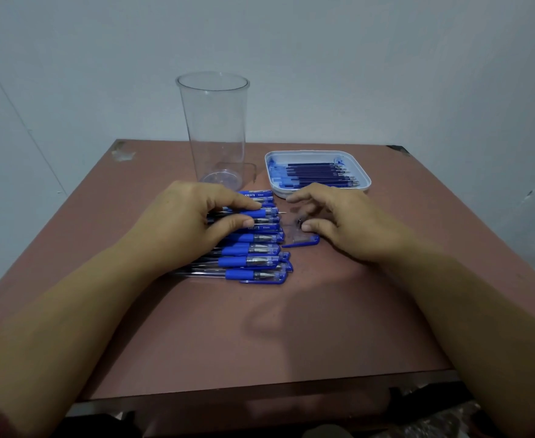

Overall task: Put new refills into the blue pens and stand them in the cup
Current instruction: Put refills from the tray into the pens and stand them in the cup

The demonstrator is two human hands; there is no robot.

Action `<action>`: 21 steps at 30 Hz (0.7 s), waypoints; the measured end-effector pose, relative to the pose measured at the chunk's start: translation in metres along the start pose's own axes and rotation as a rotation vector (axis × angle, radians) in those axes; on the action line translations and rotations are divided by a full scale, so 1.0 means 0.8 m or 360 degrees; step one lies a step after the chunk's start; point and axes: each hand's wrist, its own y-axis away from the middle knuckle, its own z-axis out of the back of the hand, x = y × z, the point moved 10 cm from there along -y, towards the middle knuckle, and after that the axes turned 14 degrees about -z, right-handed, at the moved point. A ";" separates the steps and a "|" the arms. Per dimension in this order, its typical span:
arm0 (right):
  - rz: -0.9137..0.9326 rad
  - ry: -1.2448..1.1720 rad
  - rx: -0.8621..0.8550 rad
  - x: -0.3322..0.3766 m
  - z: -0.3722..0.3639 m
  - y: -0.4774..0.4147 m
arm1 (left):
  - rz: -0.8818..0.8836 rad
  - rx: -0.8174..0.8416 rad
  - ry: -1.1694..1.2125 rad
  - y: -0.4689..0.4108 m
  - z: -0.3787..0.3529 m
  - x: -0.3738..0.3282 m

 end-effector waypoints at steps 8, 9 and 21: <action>0.0225 -0.0087 -0.0333 0.011 0.020 0.017 | -0.0088 -0.0031 -0.0010 -0.002 0.001 -0.006; 0.0306 -0.0090 -0.0406 0.019 0.024 0.025 | -0.0107 -0.0041 -0.0021 -0.002 0.001 -0.008; 0.0535 -0.0071 -0.0707 0.036 0.039 0.049 | -0.0161 -0.0051 -0.0072 -0.002 0.002 -0.012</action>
